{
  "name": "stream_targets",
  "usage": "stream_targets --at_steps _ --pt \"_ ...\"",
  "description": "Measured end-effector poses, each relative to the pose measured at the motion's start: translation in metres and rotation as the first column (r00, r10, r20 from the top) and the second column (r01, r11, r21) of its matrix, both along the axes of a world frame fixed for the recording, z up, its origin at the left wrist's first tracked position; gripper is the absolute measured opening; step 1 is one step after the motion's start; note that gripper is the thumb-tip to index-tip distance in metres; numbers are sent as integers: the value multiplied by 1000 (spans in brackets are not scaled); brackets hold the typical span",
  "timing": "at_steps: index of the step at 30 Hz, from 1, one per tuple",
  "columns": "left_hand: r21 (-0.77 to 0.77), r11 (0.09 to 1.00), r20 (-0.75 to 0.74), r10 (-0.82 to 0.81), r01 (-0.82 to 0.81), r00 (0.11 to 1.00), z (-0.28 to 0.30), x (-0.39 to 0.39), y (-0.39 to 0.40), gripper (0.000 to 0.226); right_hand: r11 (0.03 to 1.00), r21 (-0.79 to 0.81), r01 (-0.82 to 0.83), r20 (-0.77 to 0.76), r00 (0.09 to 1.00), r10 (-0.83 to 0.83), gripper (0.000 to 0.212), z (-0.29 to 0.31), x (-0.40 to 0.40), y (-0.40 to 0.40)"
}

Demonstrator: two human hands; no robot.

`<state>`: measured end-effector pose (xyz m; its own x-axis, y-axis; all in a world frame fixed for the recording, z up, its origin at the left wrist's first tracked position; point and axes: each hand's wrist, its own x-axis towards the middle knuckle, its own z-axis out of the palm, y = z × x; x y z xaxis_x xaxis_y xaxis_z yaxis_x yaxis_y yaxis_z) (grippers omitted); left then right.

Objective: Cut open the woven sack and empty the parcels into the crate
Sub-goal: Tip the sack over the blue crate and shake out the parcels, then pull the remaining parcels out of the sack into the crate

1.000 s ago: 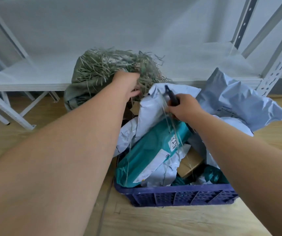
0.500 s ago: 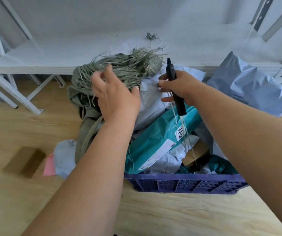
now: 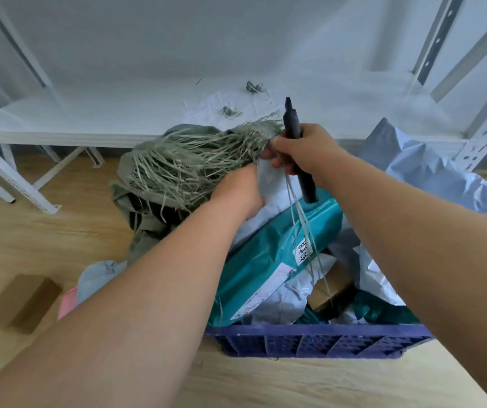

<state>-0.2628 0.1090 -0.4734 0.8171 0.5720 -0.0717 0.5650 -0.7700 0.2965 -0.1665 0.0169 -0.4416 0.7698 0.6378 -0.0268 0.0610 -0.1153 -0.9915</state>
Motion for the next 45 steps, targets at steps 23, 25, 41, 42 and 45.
stream_targets --at_steps 23,25,41,42,45 --pt "-483 742 429 664 -465 612 -1 -32 80 28 775 -414 477 234 879 -416 30 -34 47 -37" --pt "-531 701 417 706 -476 573 -1 -28 79 25 730 -374 571 403 810 -427 33 -25 45 -41" --pt "-778 613 244 100 134 965 -3 -7 10 76 889 -379 255 87 967 -240 100 -46 -27 -9" --pt "-746 653 227 62 133 972 -2 -11 13 77 861 -430 271 148 962 -229 98 -50 -29 -9" --pt "-415 902 34 -112 116 993 -3 -21 24 77 761 -589 271 248 957 -149 84 -60 -35 -5"
